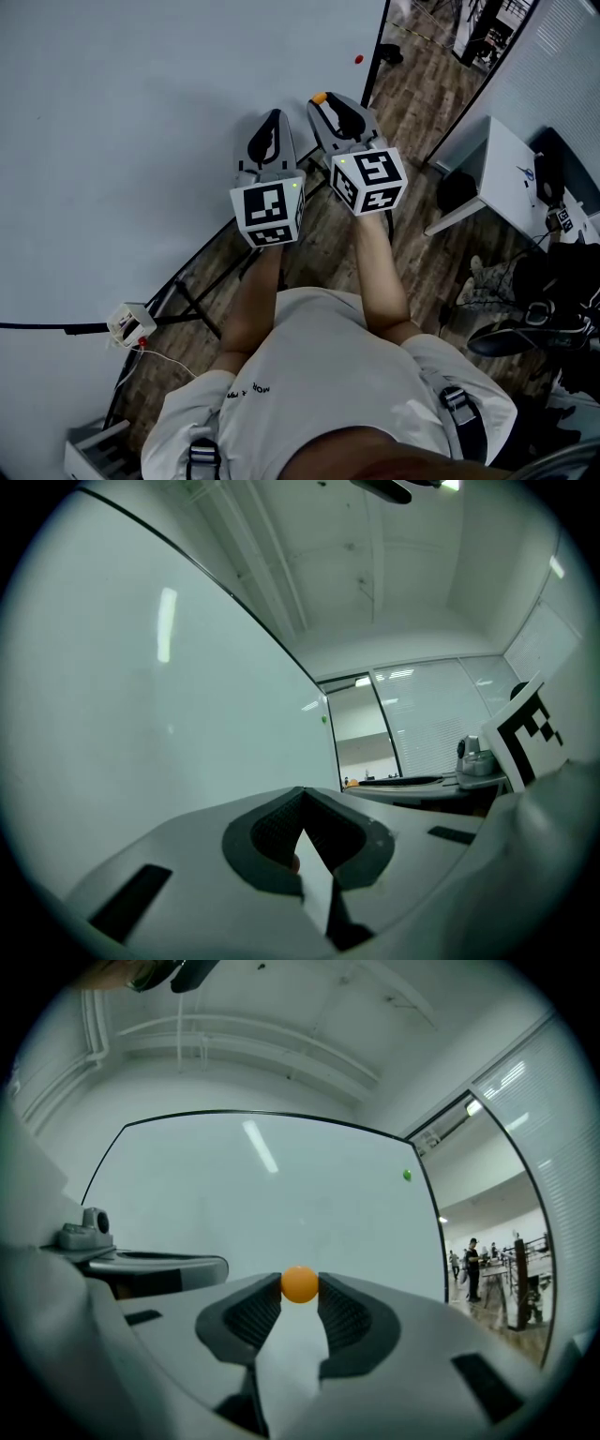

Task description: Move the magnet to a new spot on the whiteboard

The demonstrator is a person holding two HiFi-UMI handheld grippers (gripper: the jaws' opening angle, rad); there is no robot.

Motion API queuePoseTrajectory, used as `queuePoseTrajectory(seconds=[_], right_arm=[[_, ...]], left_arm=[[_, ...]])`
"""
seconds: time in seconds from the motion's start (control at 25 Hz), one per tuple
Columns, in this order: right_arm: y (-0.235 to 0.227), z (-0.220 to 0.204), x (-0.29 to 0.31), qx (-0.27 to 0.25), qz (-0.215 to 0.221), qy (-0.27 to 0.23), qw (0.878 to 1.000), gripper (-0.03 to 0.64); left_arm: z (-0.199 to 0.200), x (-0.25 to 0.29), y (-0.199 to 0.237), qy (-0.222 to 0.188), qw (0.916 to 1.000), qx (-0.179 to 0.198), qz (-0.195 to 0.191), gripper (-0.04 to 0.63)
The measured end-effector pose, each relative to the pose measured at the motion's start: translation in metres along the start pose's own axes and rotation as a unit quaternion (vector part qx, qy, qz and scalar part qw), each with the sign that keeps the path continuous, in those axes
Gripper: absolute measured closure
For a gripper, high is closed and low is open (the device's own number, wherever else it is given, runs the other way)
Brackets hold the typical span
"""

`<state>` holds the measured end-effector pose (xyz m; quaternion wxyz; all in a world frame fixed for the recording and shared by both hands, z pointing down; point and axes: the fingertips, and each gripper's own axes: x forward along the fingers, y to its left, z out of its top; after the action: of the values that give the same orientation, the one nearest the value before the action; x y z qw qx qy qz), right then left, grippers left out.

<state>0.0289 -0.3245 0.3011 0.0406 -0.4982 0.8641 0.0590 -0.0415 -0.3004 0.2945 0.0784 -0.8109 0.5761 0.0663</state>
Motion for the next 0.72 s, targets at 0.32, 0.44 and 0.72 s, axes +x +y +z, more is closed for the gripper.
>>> queuePoseTrajectory(seconds=[0.32,0.44,0.72], right_arm=[[0.002,0.003,-0.006,0.001,-0.005,-0.005,1.0,0.486],[0.004,0.003,-0.009,0.003,-0.008,-0.007,1.0,0.486],[0.006,0.006,-0.014,-0.004,-0.011,-0.014,1.0,0.485]], left_arm=[[-0.001,-0.002,-0.004,0.001,1.0,0.003,-0.002,0.592],[0.0,-0.004,-0.004,0.001,1.0,0.002,-0.002,0.592],[0.001,-0.003,-0.007,0.0,1.0,0.006,-0.002,0.592]])
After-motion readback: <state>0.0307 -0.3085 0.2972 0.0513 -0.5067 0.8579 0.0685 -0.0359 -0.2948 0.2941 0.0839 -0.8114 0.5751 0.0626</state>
